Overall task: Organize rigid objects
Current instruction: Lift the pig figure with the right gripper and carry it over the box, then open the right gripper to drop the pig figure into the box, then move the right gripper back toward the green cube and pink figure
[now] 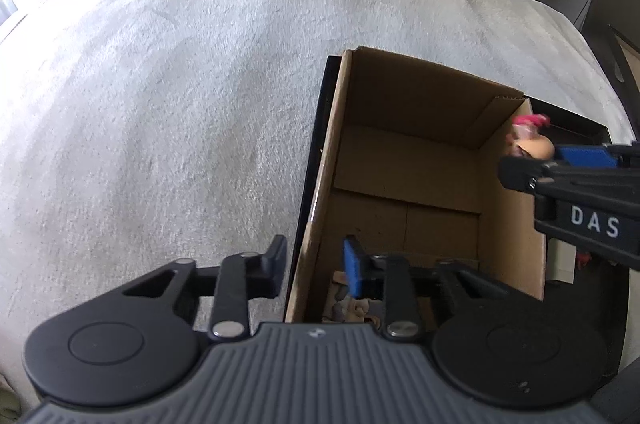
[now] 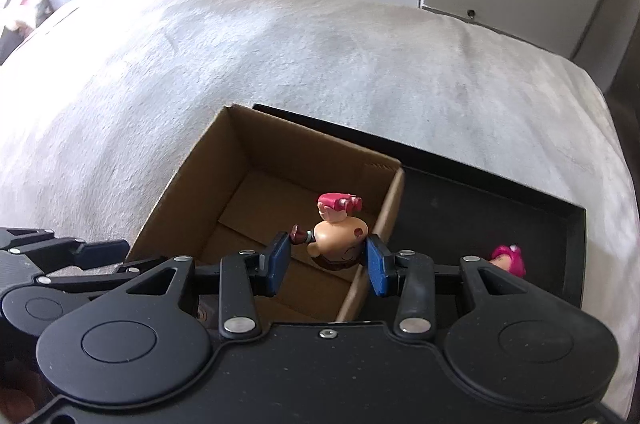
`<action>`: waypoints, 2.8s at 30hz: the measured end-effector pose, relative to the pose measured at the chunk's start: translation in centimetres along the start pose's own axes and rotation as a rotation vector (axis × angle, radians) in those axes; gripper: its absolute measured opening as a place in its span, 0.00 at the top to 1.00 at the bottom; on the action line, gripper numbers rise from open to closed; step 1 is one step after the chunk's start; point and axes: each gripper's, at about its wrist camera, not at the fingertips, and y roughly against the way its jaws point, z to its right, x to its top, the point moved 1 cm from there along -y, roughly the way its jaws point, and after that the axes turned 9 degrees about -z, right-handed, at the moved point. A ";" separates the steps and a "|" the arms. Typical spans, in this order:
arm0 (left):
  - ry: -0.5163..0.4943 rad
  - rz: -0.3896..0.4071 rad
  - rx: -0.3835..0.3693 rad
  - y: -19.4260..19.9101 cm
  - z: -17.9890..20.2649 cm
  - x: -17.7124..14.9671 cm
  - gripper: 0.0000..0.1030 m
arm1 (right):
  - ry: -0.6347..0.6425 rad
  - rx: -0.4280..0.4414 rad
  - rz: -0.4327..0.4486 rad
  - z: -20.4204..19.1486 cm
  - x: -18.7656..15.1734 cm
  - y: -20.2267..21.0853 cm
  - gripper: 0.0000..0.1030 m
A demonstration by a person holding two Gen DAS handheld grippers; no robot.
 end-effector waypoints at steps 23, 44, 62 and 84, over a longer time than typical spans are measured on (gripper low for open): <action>0.040 -0.017 -0.009 -0.9 -0.8 0.2 0.90 | 0.041 0.098 0.039 -2.1 3.1 -0.8 0.64; 0.000 0.018 0.047 2.6 1.4 -0.4 0.52 | -0.034 0.074 0.009 1.8 -1.4 1.8 0.46; -0.089 0.079 0.059 6.5 6.2 -2.0 0.30 | -0.171 0.007 0.057 7.5 -6.6 5.6 0.20; -0.148 0.109 0.120 8.5 11.5 -3.4 0.27 | -0.240 0.026 0.062 13.3 -11.7 6.7 0.20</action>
